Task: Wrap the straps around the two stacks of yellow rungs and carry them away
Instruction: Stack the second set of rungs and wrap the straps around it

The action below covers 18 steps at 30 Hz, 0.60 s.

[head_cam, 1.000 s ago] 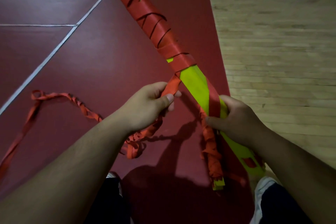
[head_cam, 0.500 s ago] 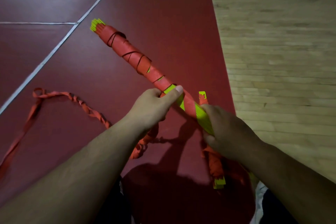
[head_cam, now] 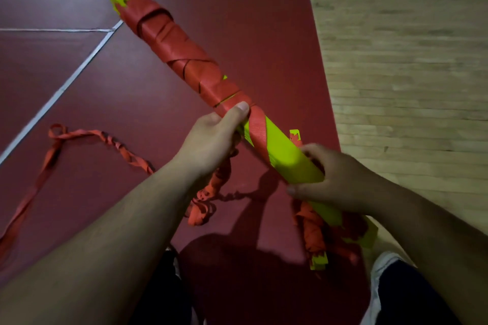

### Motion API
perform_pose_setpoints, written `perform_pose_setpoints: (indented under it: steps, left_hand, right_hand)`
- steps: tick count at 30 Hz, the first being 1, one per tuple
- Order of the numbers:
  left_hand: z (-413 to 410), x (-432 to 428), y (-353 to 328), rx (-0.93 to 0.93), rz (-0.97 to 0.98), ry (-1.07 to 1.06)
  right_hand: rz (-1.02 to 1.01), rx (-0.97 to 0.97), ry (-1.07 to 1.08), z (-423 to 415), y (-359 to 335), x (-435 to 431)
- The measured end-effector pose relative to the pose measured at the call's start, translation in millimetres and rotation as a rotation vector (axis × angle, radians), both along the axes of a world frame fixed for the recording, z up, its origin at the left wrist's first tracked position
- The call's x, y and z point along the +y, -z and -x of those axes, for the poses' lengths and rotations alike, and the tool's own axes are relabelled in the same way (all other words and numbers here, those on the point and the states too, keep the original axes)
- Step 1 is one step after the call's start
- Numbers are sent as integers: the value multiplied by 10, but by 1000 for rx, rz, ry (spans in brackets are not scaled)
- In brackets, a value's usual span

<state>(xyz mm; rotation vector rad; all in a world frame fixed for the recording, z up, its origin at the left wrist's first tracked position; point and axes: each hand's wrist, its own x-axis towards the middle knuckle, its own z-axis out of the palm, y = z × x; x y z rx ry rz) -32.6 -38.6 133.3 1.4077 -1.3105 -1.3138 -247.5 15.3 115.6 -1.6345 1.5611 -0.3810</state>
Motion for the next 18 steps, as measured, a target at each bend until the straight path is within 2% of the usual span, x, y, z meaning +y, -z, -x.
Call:
perform_pose_setpoints:
  steps: [4, 6, 8, 12, 15, 18]
  left_hand:
    - [-9, 48, -72, 6, 93, 140]
    - [0, 72, -93, -8, 117, 200]
    - [24, 79, -124, -42, 107, 204]
    - [-19, 32, -95, -215, 16, 189]
    - [-55, 27, -38, -328, -18, 222]
    - [-68, 9, -8, -368, -28, 218]
  right_hand:
    - [-307, -390, -24, 13, 42, 71]
    - [-383, -484, -28, -17, 51, 108]
    - [-297, -423, -17, -49, 72, 109]
    - [-8, -84, 82, -55, 123, 50]
    - [75, 87, 104, -62, 186, 69]
    - [155, 171, 157, -89, 212, 85]
